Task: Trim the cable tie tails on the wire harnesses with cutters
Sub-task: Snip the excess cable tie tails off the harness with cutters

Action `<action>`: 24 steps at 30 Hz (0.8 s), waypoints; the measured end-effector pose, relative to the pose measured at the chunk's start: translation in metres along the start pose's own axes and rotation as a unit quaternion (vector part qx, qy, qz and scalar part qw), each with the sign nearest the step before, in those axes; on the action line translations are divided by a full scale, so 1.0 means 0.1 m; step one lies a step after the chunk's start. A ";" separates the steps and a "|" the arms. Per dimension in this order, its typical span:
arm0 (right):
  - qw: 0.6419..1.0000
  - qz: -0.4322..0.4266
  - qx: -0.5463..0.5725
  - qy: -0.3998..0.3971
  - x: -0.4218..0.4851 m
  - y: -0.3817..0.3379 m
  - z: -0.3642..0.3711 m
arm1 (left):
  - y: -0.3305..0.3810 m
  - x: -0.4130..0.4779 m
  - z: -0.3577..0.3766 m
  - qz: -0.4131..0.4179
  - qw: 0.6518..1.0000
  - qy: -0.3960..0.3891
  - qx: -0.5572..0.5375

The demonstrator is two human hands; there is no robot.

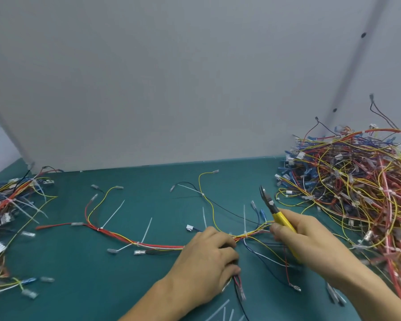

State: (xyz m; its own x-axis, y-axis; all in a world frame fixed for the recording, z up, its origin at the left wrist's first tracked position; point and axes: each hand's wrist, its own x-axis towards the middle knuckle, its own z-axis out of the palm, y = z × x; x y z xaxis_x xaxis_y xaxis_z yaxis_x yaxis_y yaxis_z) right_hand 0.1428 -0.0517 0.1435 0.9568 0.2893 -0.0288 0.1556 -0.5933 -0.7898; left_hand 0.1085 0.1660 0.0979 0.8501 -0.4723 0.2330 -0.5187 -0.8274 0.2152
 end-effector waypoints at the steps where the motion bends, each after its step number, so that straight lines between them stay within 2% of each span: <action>1: 0.999 -0.016 -0.035 0.004 0.00 -0.02 -0.03 | -0.01 0.01 -0.01 -0.006 1.000 -0.005 0.002; 6: 0.979 -0.038 -0.198 0.026 0.06 -0.12 -0.29 | -0.02 0.10 -0.13 -0.021 0.999 -0.001 -0.037; 9: 0.943 -0.028 -0.330 0.021 0.14 -0.13 -0.47 | -0.05 0.21 -0.26 -0.041 0.993 0.047 -0.095; 12: 0.897 -0.016 -0.441 -0.025 0.20 -0.11 -0.53 | -0.06 0.39 -0.39 -0.100 0.981 0.080 -0.143; 14: 0.872 -0.029 -0.485 -0.066 0.24 -0.10 -0.50 | -0.07 0.52 -0.46 -0.138 0.974 0.060 -0.170; 16: 0.859 -0.055 -0.501 -0.091 0.28 -0.08 -0.45 | -0.09 0.66 -0.53 -0.151 0.974 0.003 -0.170; 19: 0.837 -0.100 -0.531 -0.085 0.34 -0.08 -0.40 | -0.12 0.84 -0.57 -0.141 0.977 -0.076 -0.139; 21: 0.825 -0.123 -0.545 -0.078 0.38 -0.07 -0.36 | -0.12 0.91 -0.51 -0.135 0.977 -0.095 -0.136; 24: 0.815 -0.146 -0.554 -0.081 0.41 -0.05 -0.32 | -0.13 0.91 -0.33 -0.147 0.970 -0.083 -0.175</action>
State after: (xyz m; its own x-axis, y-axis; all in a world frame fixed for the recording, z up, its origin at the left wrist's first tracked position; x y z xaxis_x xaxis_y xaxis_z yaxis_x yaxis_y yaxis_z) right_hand 0.1894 -0.0613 0.1658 0.8080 0.5821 -0.0909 0.5836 -0.7697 0.2588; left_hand 0.1895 0.1443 0.1479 0.9537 -0.2984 -0.0366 -0.2265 -0.7934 0.5650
